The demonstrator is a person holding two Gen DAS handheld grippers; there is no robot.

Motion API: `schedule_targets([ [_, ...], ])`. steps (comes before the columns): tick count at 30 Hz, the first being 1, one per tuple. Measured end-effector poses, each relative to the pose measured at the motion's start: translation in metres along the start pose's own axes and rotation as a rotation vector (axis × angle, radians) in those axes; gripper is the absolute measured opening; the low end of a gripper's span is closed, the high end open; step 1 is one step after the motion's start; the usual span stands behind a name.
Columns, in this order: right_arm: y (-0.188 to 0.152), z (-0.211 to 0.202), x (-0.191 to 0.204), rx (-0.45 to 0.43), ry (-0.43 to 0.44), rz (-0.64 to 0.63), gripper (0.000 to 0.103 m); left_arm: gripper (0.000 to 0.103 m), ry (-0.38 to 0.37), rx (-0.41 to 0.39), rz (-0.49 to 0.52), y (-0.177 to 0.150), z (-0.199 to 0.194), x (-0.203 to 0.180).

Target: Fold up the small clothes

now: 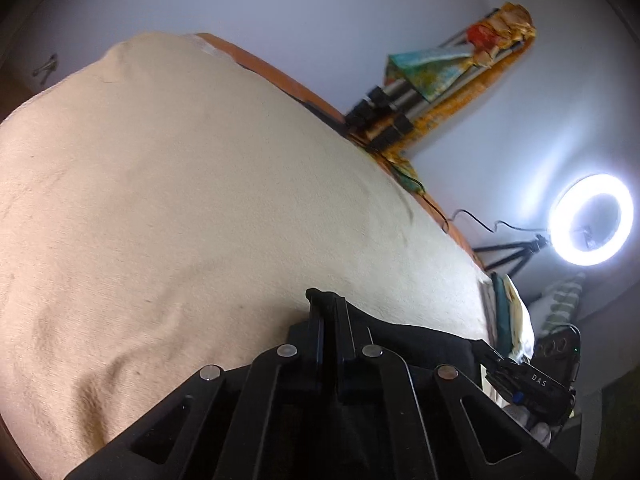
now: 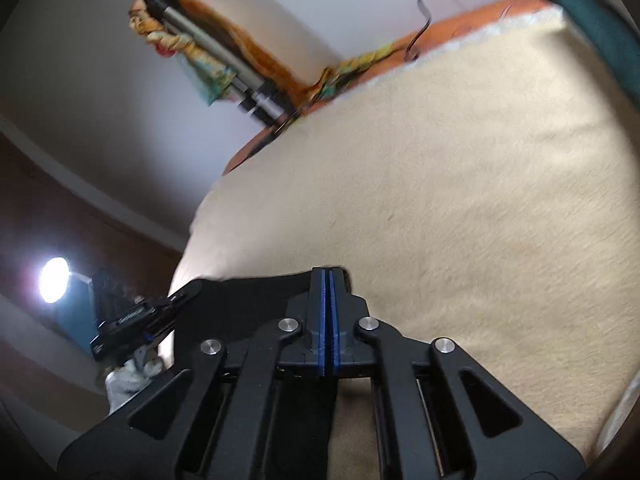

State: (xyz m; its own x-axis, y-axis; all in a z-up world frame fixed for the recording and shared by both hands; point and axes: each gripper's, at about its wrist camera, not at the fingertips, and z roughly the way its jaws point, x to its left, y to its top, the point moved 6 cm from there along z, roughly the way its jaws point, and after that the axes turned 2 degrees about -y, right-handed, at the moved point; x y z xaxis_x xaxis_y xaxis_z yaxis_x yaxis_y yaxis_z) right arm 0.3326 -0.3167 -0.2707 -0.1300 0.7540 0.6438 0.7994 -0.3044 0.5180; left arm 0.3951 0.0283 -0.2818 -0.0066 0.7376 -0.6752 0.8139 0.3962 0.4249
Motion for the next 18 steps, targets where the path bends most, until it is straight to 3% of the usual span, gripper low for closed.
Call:
schedule_targets([
  [2,-0.002,0.001,-0.001,0.005,-0.014,0.008,0.003,0.003,0.021,-0.001,-0.003,0.0,0.0,0.002],
  [3,-0.003,0.0,0.0,0.003,-0.017,0.001,0.003,0.011,0.034,-0.007,-0.006,0.0,-0.001,0.003],
  [4,-0.003,0.0,0.001,0.005,-0.019,-0.002,0.003,0.031,0.045,-0.015,-0.013,0.002,-0.005,0.004],
  [5,-0.004,-0.001,0.002,0.01,-0.021,0.001,0.003,0.039,0.039,-0.023,-0.019,0.003,-0.01,0.004],
  [7,-0.005,-0.002,-0.003,0.032,-0.032,0.013,0.009,0.042,0.03,-0.047,-0.019,0.006,-0.027,0.004],
  [8,-0.008,-0.004,-0.006,0.049,-0.033,0.021,0.02,0.042,0.03,-0.055,-0.012,0.005,-0.039,0.005],
  [9,-0.01,-0.007,-0.007,0.059,-0.021,0.028,0.025,0.045,0.023,-0.058,-0.009,0.004,-0.048,0.006],
  [12,-0.016,-0.018,-0.003,0.104,0.047,0.002,0.034,0.056,-0.009,-0.031,-0.013,-0.012,-0.074,0.011],
  [14,-0.022,-0.024,-0.001,0.129,0.058,-0.037,0.042,0.059,-0.017,-0.006,0.005,-0.033,-0.093,0.013],
  [18,-0.035,-0.03,-0.011,0.172,0.081,-0.043,0.043,0.064,-0.037,0.047,-0.009,-0.076,-0.117,0.012],
])
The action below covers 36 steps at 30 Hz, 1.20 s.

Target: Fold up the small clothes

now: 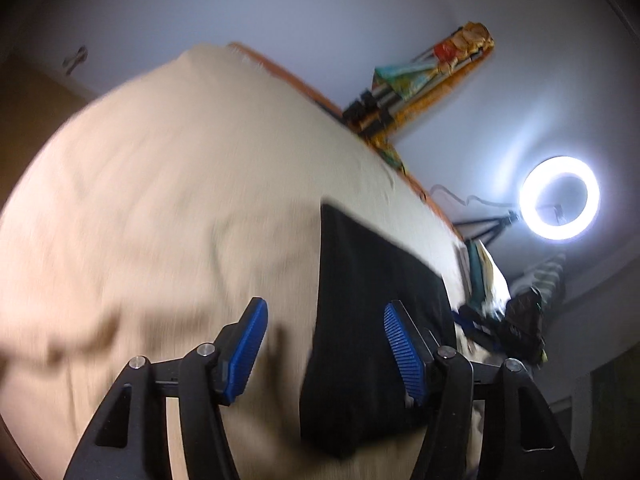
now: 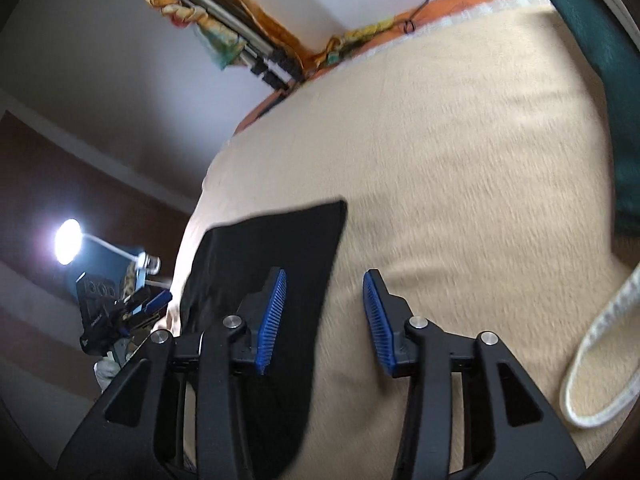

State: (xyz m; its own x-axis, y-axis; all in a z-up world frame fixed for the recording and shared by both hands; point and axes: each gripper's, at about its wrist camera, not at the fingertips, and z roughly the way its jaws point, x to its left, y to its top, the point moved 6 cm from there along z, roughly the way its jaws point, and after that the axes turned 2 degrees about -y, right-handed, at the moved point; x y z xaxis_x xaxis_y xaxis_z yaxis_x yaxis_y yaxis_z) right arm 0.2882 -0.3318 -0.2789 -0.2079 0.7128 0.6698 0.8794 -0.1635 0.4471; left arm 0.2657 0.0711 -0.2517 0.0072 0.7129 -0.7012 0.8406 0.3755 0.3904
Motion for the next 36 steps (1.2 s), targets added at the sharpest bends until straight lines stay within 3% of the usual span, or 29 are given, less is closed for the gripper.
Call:
schedule_targets([
  [9,0.006,0.004,-0.002,-0.002,0.042,0.065,0.043,0.064,-0.006,0.057,-0.089,-0.063,0.006,-0.008],
  [20,0.023,0.023,0.008,-0.03,0.07,0.093,0.043,0.062,-0.084,0.051,-0.126,-0.06,0.03,-0.026],
  [24,0.024,0.035,0.017,-0.033,0.073,0.071,0.043,0.043,-0.07,0.053,-0.106,-0.057,0.04,-0.03],
  [25,0.024,0.037,0.019,-0.032,0.069,0.061,0.042,0.028,-0.069,0.054,-0.104,-0.057,0.041,-0.03],
  [27,0.024,0.042,0.022,-0.028,0.051,0.046,0.034,0.013,-0.054,0.059,-0.098,-0.056,0.045,-0.028],
  [28,0.024,0.044,0.022,-0.024,0.041,0.046,0.019,0.011,-0.051,0.053,-0.099,-0.055,0.045,-0.027],
  [29,0.024,0.045,0.024,-0.026,0.028,0.043,0.012,0.01,-0.051,0.049,-0.089,-0.054,0.044,-0.028],
  [36,0.032,0.027,0.052,-0.073,-0.004,-0.02,0.006,0.006,-0.055,-0.007,0.031,-0.052,0.024,-0.057],
])
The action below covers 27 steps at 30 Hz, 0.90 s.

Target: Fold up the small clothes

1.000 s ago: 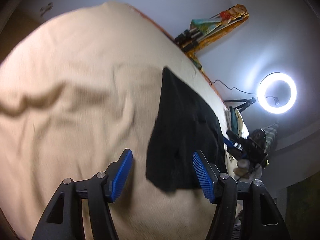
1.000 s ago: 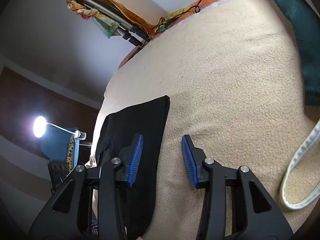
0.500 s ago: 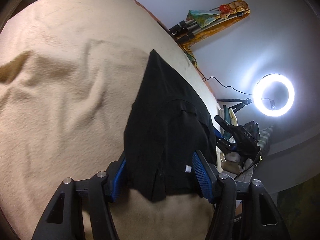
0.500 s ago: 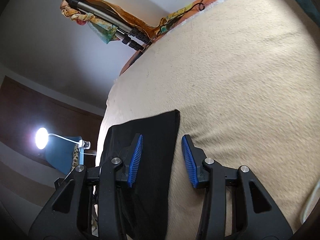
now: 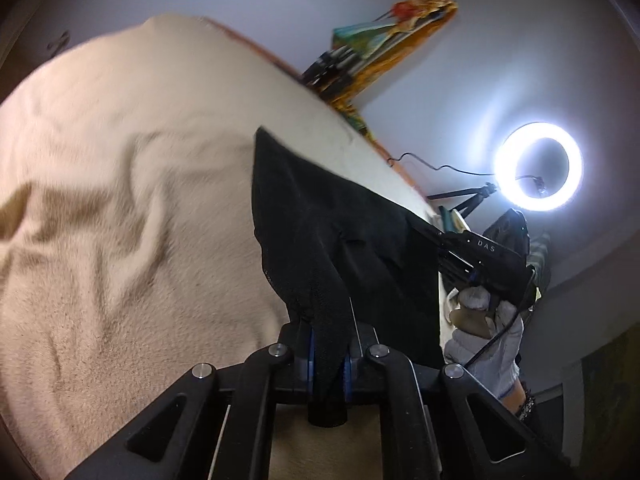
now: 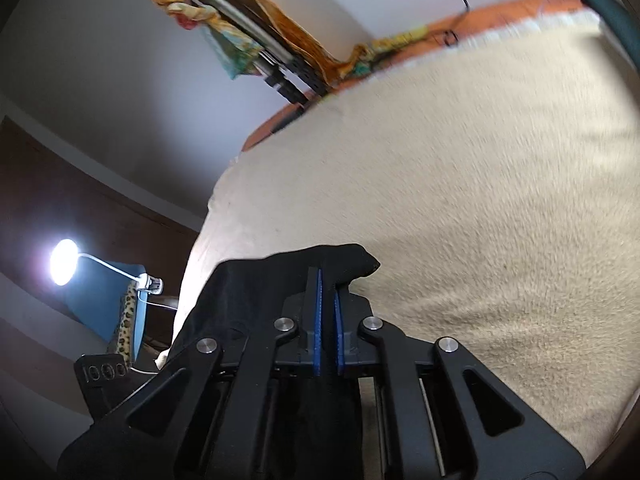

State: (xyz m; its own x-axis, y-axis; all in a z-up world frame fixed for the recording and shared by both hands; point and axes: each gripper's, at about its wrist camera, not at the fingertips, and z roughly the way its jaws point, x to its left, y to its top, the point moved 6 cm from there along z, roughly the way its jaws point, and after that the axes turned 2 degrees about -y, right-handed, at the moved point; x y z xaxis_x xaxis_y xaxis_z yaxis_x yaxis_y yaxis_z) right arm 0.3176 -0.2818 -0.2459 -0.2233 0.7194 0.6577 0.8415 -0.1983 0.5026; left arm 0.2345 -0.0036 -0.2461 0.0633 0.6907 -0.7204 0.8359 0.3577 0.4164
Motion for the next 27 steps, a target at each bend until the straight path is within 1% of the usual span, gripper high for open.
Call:
schedule_targets([
  [8,0.002,-0.029,0.039,-0.019,-0.014,-0.094,0.005,0.006,-0.035,-0.021,0.048,0.001,-0.012,-0.028],
  [12,0.006,-0.047,0.042,-0.031,-0.017,-0.105,0.005,0.006,-0.045,-0.026,0.097,0.002,-0.011,-0.049],
  [18,0.014,-0.085,0.028,-0.064,-0.035,-0.095,0.005,0.006,-0.081,-0.001,0.146,0.002,0.012,-0.087],
  [27,0.036,-0.157,-0.021,-0.135,-0.095,-0.07,0.005,0.006,-0.15,0.038,0.228,0.002,0.062,-0.156],
])
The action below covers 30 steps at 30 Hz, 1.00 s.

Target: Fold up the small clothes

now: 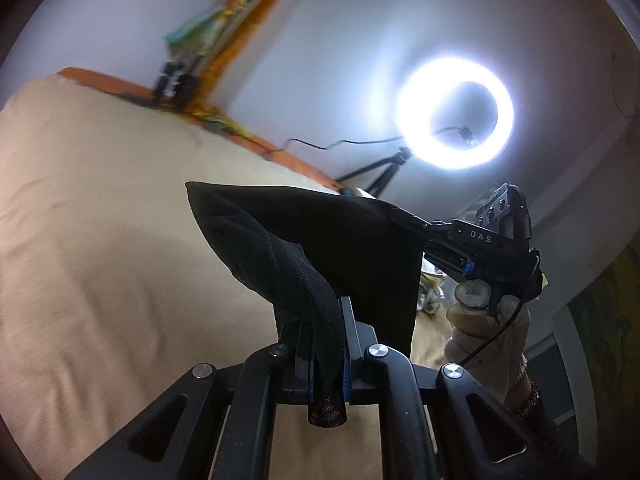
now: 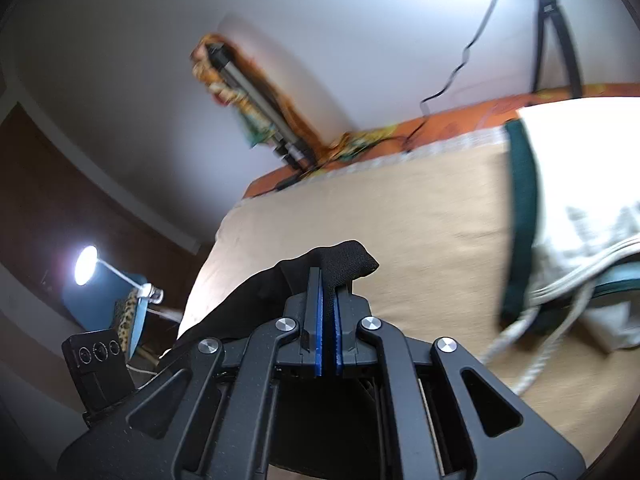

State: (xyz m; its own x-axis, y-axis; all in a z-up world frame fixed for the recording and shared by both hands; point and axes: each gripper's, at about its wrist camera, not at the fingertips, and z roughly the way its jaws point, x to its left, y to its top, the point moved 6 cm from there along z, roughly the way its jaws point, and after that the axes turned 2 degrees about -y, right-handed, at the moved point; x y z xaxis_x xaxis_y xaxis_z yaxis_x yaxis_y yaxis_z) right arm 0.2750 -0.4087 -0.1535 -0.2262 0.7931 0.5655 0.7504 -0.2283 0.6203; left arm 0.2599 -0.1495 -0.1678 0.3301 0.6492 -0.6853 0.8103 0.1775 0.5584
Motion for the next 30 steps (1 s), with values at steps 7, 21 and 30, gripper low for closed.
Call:
schedule_targets([
  [7,0.028,-0.046,-0.043,-0.054,-0.061,0.005,0.005,0.006,-0.041,0.024,0.039,0.014,0.052,-0.039],
  [21,0.109,-0.118,-0.144,-0.186,-0.134,0.029,0.005,0.006,-0.094,0.035,0.152,0.057,0.167,-0.116],
  [30,0.165,-0.138,-0.211,-0.242,-0.204,0.033,0.005,0.006,-0.1,0.043,0.205,0.073,0.252,-0.145],
])
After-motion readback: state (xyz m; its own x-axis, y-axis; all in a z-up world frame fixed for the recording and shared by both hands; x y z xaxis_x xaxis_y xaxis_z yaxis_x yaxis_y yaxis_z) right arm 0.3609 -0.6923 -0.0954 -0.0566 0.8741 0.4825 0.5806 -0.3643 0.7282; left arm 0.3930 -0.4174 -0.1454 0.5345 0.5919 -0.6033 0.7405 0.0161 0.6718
